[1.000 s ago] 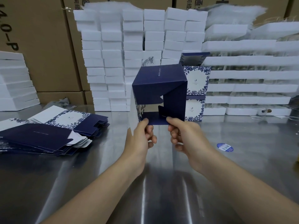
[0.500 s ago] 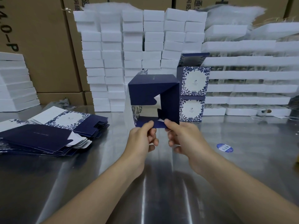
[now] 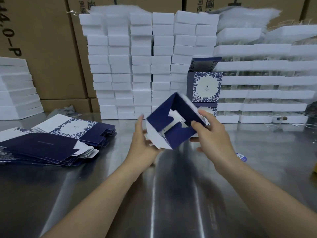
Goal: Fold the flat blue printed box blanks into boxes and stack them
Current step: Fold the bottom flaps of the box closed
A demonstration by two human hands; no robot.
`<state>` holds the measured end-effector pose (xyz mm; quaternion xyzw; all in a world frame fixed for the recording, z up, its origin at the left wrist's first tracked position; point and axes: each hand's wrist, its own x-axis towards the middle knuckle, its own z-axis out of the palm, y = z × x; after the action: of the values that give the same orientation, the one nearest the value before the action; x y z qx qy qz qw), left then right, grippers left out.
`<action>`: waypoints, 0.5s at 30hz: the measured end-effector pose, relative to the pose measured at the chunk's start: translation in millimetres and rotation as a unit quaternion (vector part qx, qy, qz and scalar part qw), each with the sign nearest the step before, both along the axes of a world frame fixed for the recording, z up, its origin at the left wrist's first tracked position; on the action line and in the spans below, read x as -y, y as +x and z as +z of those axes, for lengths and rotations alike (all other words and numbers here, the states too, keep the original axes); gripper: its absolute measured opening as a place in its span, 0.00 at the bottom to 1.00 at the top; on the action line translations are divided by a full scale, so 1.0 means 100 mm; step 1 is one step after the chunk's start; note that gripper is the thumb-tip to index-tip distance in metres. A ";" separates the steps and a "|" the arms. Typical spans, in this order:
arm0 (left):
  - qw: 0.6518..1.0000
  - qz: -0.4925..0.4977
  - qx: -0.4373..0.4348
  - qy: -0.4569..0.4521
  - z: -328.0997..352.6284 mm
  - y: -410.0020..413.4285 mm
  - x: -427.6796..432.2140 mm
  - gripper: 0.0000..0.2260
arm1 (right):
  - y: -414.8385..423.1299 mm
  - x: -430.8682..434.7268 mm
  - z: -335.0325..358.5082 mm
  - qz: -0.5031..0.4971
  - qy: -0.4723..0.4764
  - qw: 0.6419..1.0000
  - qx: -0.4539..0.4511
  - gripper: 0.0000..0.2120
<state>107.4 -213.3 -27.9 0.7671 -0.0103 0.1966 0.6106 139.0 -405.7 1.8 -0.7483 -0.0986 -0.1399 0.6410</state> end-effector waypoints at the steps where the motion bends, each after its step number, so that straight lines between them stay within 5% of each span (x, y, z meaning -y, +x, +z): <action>1: 0.999 0.007 0.034 0.029 -0.02 0.01 -0.03 0.48 | 0.01 0.01 -0.01 -0.009 -0.027 1.000 0.007 0.19; 5: 0.980 -0.014 0.129 0.153 -0.01 0.00 0.01 0.45 | 0.04 0.01 -0.04 -0.007 -0.045 0.998 0.031 0.20; 11: 0.979 0.009 0.145 0.144 -0.07 0.02 0.03 0.49 | -0.03 0.00 -0.05 0.023 -0.115 0.987 0.108 0.32; 15: 0.978 0.022 0.163 0.124 -0.06 0.00 0.02 0.41 | -0.02 0.05 -0.03 0.069 -0.207 0.968 0.126 0.32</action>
<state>107.1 -215.0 -33.9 0.7945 -0.1172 0.3299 0.4962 136.8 -410.4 -1.3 -0.8323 -0.2570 -0.1647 0.4627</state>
